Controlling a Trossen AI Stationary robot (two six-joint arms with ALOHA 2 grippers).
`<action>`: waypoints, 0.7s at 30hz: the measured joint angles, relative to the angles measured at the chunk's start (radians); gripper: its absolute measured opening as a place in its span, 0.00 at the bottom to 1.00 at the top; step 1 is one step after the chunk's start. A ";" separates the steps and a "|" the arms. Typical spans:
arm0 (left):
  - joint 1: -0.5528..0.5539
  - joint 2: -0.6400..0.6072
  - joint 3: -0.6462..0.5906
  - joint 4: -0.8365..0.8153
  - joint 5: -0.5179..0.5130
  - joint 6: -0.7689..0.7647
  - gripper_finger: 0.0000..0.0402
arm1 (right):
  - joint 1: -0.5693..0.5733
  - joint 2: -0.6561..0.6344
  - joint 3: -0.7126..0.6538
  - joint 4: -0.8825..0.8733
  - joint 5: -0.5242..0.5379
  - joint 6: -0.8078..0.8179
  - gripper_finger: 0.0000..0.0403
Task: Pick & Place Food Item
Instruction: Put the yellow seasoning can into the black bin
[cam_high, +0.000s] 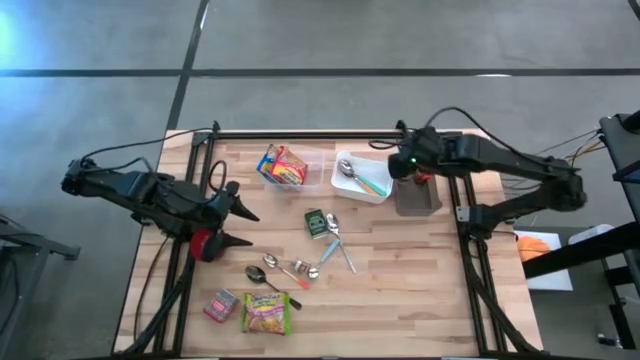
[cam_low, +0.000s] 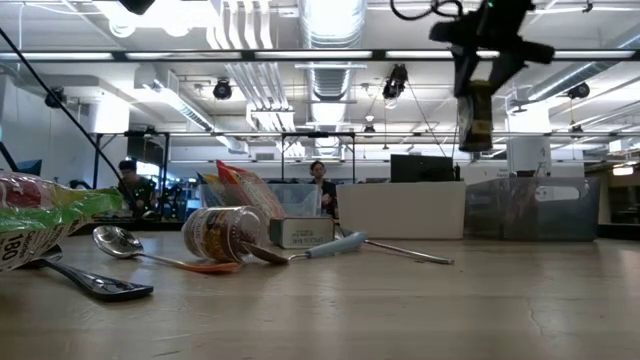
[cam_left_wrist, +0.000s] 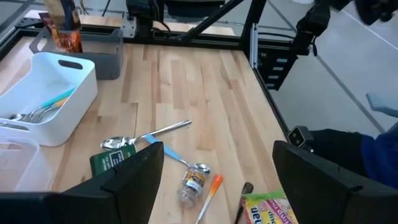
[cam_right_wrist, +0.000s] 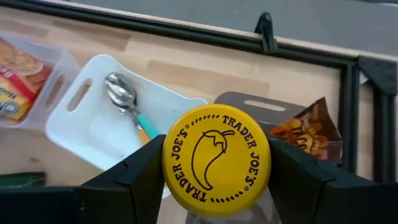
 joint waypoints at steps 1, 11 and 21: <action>0.000 -0.002 0.000 0.000 0.000 0.000 0.76 | -0.006 -0.025 -0.045 0.032 0.000 -0.001 0.56; 0.000 -0.003 0.000 0.003 0.000 0.004 0.76 | -0.010 -0.168 -0.391 0.270 -0.029 0.013 0.56; 0.000 -0.003 0.000 0.003 -0.003 0.004 0.76 | 0.000 -0.186 -0.469 0.313 -0.021 0.030 0.56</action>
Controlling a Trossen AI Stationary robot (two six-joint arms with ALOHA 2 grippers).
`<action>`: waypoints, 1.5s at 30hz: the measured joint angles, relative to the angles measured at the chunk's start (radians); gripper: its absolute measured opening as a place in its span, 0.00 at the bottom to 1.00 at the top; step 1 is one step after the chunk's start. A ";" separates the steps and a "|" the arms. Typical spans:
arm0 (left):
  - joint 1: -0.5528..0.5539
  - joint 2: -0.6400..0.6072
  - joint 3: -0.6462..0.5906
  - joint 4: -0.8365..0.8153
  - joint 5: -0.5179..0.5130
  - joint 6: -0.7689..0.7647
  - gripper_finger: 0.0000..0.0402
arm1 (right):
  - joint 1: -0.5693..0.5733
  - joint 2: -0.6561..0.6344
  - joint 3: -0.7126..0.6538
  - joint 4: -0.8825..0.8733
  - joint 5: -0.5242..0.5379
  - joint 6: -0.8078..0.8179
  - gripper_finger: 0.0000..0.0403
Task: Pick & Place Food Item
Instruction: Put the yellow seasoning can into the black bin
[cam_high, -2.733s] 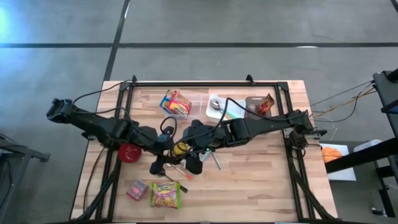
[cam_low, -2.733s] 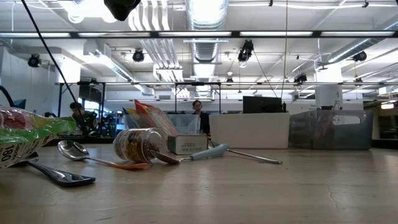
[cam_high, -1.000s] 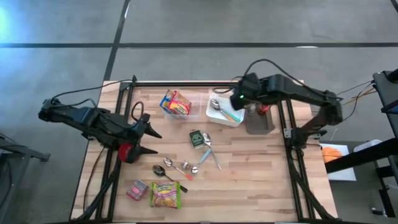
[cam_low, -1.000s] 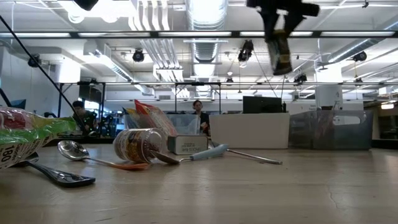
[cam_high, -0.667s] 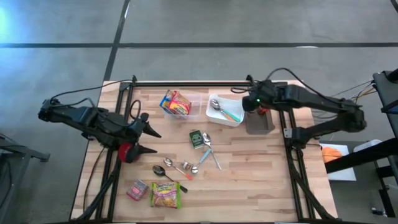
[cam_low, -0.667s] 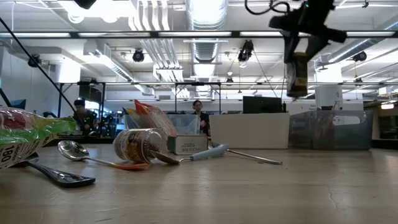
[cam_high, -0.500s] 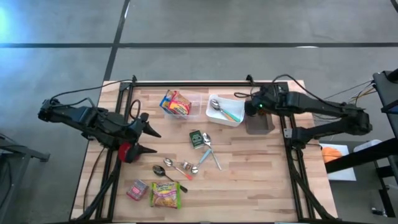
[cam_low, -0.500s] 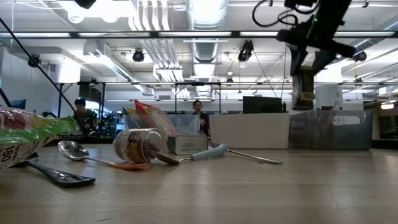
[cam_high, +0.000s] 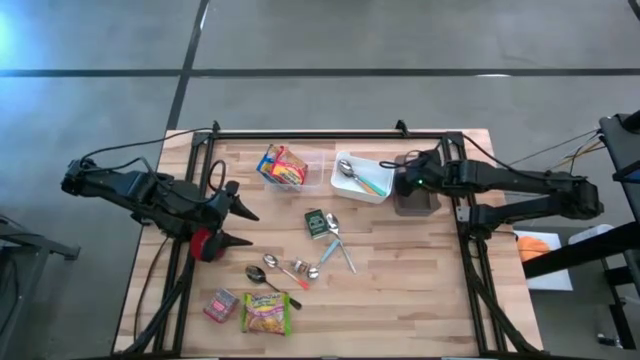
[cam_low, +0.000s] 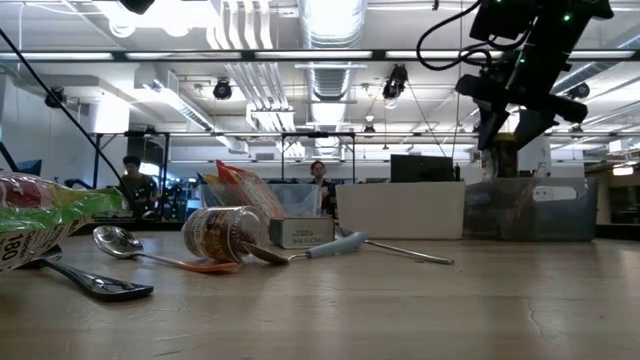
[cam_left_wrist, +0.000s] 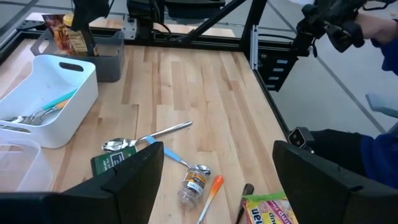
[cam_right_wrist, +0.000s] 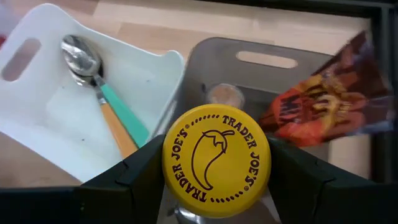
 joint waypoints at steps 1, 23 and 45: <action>0.000 0.000 0.000 0.000 0.000 0.000 0.76 | 0.000 0.006 -0.003 0.013 0.000 0.000 0.56; 0.000 0.002 -0.009 -0.008 0.000 -0.001 0.76 | 0.009 0.235 -0.029 0.113 0.073 0.032 0.57; 0.000 0.002 -0.010 0.019 0.000 -0.001 0.76 | 0.033 0.236 -0.038 0.125 0.019 0.045 0.72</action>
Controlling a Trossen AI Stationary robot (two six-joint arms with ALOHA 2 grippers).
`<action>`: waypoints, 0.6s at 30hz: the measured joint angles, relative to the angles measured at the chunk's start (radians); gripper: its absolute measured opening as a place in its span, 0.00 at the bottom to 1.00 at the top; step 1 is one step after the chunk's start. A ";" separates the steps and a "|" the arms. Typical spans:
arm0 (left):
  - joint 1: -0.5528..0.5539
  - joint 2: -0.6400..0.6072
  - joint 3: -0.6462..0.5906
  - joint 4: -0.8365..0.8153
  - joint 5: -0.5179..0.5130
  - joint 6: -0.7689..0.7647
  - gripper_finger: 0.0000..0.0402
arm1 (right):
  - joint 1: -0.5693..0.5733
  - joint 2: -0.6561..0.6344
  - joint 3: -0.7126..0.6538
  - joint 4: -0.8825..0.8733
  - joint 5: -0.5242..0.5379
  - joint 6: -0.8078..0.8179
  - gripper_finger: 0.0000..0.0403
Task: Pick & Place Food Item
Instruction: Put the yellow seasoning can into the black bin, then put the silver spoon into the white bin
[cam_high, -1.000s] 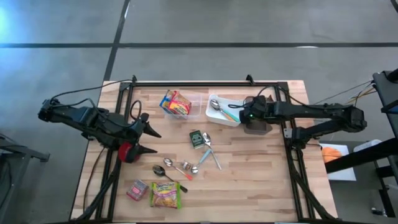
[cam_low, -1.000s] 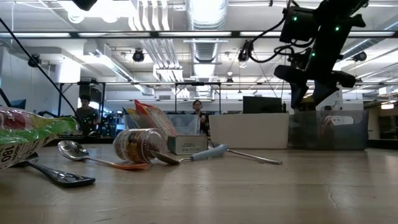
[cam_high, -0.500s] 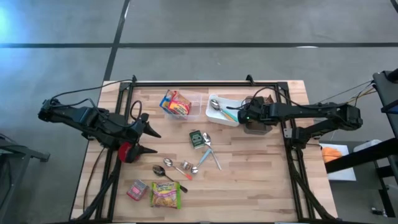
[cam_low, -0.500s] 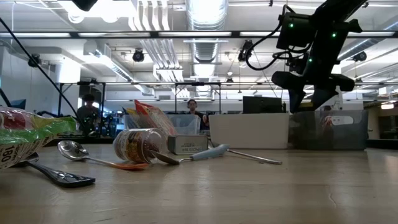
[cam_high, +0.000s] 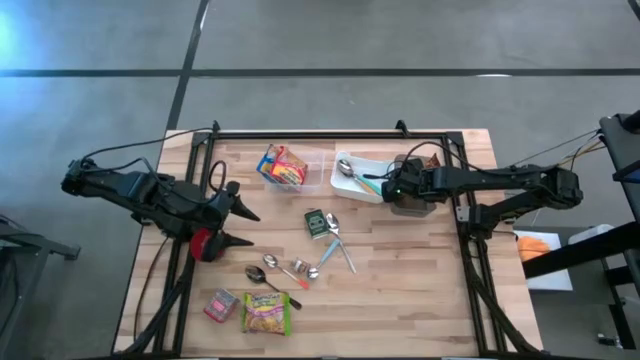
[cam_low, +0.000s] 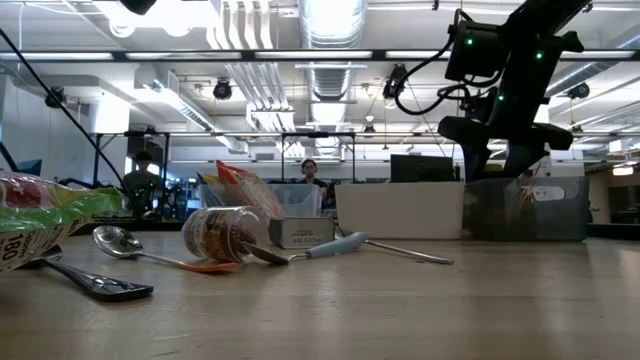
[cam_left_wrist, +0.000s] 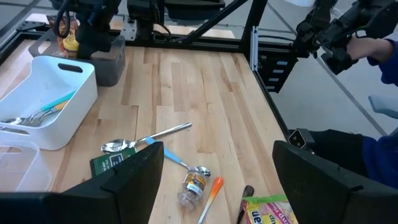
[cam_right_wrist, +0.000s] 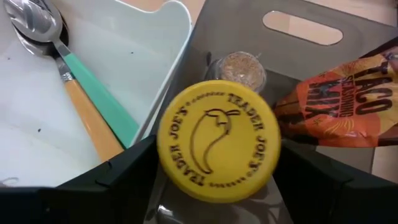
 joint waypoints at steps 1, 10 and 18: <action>0.000 0.000 0.000 0.002 0.000 0.000 0.76 | 0.000 -0.003 0.000 0.000 0.000 0.000 0.72; 0.000 0.000 0.000 0.003 -0.003 0.001 0.76 | 0.000 -0.081 0.001 -0.009 -0.001 0.023 0.72; 0.000 0.000 0.000 0.003 -0.049 0.004 0.76 | 0.000 -0.209 0.002 -0.059 -0.017 0.034 0.72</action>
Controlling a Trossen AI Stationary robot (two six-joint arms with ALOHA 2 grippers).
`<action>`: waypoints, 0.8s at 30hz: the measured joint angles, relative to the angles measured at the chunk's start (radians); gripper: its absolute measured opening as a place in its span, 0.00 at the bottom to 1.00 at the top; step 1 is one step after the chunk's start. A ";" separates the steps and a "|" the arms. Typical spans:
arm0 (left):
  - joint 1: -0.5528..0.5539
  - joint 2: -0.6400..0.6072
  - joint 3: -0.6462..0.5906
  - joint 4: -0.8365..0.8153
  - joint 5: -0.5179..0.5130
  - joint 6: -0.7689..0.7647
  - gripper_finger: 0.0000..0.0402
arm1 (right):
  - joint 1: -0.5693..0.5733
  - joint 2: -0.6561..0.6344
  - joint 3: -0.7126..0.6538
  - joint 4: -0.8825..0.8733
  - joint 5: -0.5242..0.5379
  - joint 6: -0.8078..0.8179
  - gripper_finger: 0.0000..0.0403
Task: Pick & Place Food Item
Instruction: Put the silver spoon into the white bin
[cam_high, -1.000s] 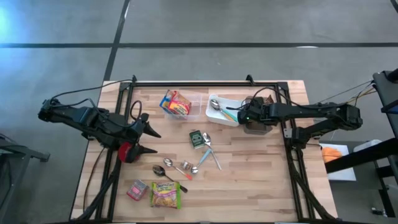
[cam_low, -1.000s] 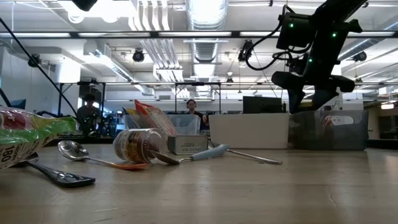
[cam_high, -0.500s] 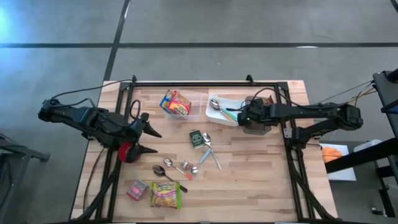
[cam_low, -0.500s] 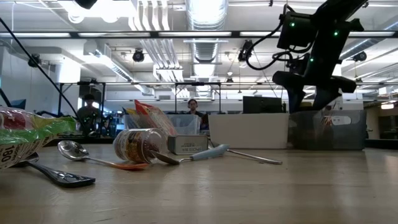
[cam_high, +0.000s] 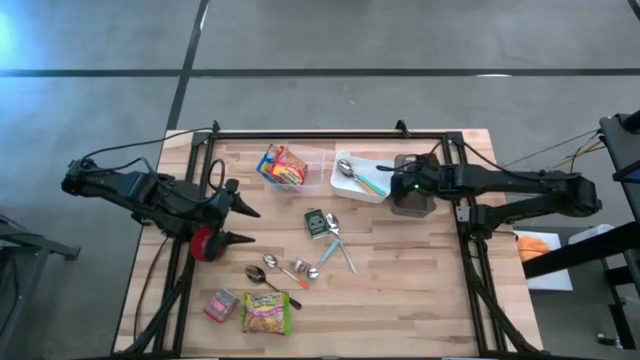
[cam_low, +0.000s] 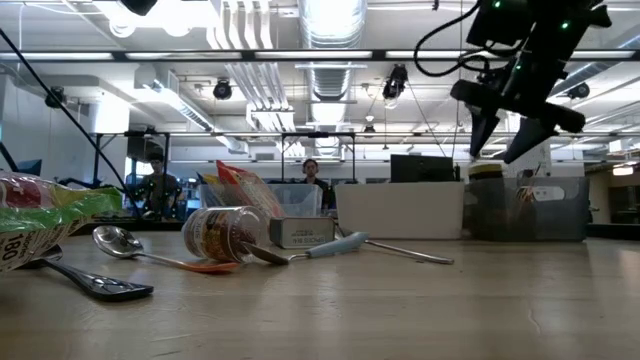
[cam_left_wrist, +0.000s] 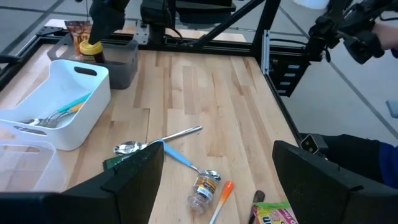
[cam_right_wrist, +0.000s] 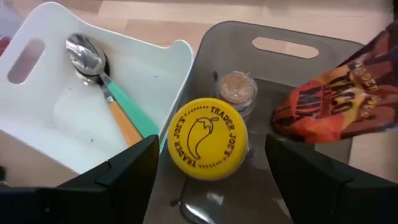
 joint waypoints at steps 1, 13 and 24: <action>0.000 0.000 0.000 0.000 -0.001 0.000 0.76 | 0.000 -0.011 0.000 -0.008 -0.004 0.000 0.72; 0.000 0.000 0.000 -0.003 -0.003 0.000 0.76 | 0.131 -0.082 0.015 -0.022 -0.012 -0.027 0.72; 0.000 0.014 -0.026 0.033 -0.003 0.015 0.76 | 0.410 0.037 0.145 0.005 0.031 -0.044 0.72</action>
